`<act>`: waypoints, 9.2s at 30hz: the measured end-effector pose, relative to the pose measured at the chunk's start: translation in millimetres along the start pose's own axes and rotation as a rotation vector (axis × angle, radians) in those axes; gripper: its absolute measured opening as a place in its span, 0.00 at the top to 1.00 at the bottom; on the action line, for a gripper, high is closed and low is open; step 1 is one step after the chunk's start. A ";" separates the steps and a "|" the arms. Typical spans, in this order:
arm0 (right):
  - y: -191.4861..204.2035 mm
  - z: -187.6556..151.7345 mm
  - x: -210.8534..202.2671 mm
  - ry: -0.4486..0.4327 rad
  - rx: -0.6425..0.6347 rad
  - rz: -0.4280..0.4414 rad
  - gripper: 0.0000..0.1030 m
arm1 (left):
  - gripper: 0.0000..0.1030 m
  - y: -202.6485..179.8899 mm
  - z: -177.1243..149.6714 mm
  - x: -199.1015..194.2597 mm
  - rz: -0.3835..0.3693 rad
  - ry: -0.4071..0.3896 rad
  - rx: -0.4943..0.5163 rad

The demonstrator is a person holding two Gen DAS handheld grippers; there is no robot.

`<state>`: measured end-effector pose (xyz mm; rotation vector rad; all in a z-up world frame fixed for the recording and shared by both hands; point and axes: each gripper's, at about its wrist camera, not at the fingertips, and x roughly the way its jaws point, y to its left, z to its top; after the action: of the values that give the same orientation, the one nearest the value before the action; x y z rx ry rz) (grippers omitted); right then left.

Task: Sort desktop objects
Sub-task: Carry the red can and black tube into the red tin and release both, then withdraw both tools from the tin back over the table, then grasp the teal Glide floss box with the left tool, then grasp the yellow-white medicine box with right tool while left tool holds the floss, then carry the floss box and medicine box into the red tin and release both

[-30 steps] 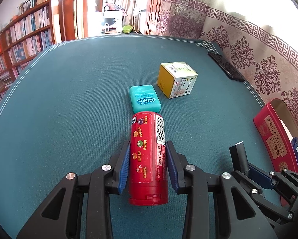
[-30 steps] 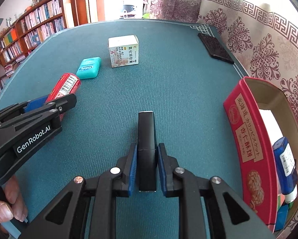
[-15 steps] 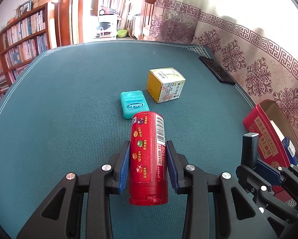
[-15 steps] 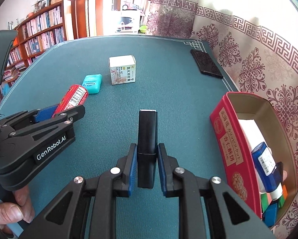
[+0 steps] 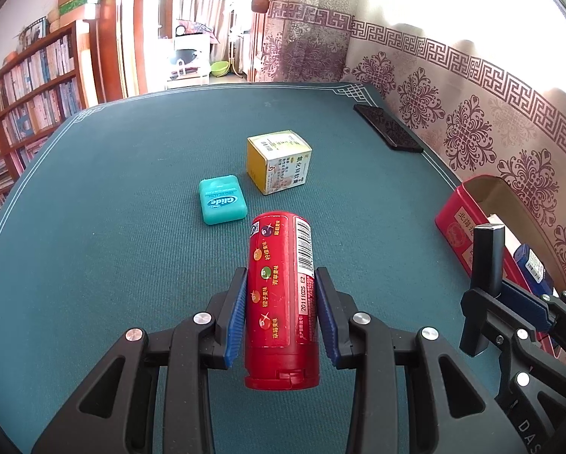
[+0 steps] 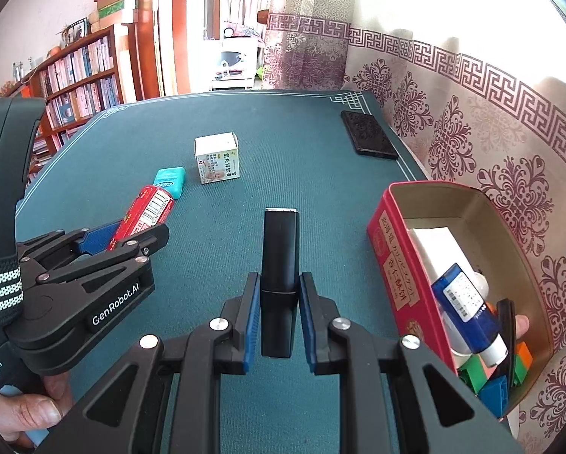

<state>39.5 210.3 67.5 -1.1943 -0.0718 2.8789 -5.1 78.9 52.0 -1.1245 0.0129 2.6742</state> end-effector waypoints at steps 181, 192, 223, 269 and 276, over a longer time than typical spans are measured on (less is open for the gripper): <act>-13.3 39.4 18.2 0.101 0.083 0.194 0.16 | 0.58 72.7 59.6 81.7 0.128 0.060 -0.188; 22.8 81.9 90.2 0.037 0.028 0.165 0.16 | 0.58 85.8 59.7 78.4 0.172 0.046 -0.234; 57.7 117.7 168.9 0.136 -0.018 0.203 0.44 | 0.58 102.2 58.4 76.4 0.146 0.047 -0.298; -187.9 27.8 -16.6 -0.079 0.395 -0.232 0.44 | 0.58 -17.4 40.5 25.5 -0.054 -0.008 0.004; -221.7 17.6 9.1 -0.021 0.440 -0.270 0.44 | 0.58 -45.1 37.6 11.8 -0.102 -0.002 0.035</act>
<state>21.6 431.5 84.9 -0.9836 0.3527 2.4916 -29.5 129.0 74.0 -1.0821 0.0023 2.5753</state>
